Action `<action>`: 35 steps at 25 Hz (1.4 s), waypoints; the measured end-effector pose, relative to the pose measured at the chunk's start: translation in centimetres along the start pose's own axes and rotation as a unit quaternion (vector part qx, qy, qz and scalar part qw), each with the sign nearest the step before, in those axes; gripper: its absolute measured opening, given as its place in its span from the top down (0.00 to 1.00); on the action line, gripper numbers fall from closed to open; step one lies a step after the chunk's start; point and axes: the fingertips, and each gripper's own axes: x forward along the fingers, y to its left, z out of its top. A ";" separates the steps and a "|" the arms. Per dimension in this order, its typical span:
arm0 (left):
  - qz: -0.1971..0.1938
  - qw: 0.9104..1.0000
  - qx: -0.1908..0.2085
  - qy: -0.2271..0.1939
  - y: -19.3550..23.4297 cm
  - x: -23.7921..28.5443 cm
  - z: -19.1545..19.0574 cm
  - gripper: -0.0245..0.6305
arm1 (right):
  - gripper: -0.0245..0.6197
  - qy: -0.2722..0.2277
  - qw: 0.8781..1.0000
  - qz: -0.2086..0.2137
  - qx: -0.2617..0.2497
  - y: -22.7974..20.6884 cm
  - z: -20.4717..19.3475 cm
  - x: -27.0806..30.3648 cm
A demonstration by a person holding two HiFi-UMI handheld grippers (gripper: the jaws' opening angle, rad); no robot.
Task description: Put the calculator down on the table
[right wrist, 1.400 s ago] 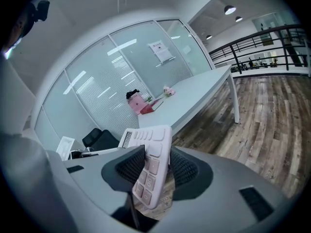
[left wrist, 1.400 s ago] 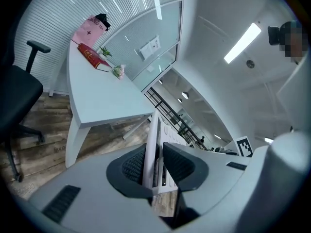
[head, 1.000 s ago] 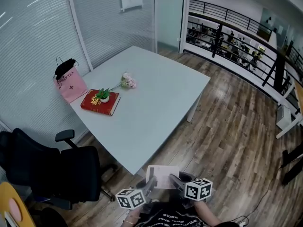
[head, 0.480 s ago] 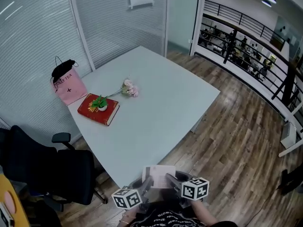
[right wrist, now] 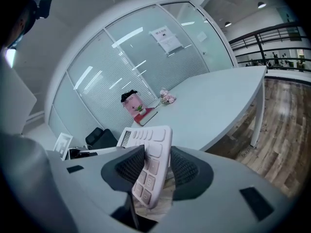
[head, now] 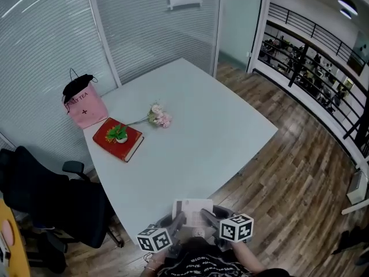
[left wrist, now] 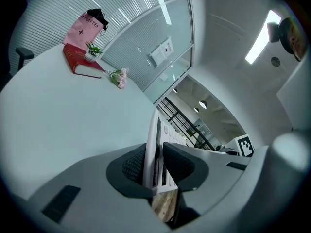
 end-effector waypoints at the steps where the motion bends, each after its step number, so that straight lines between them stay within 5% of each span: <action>1: 0.004 1.000 -0.004 -0.003 -0.1 0.7 0.2 0.80 | 0.69 0.004 1.000 0.002 -0.004 -0.5 0.6 0.1; 13: 0.039 0.999 0.004 -0.026 0.2 4.7 4.4 0.80 | 0.68 0.027 0.999 0.017 -0.033 -3.2 5.7 2.9; 35: 0.022 0.998 0.057 -0.012 0.5 11.8 17.1 0.80 | 0.68 -0.022 0.999 0.002 -0.043 -5.5 18.7 8.4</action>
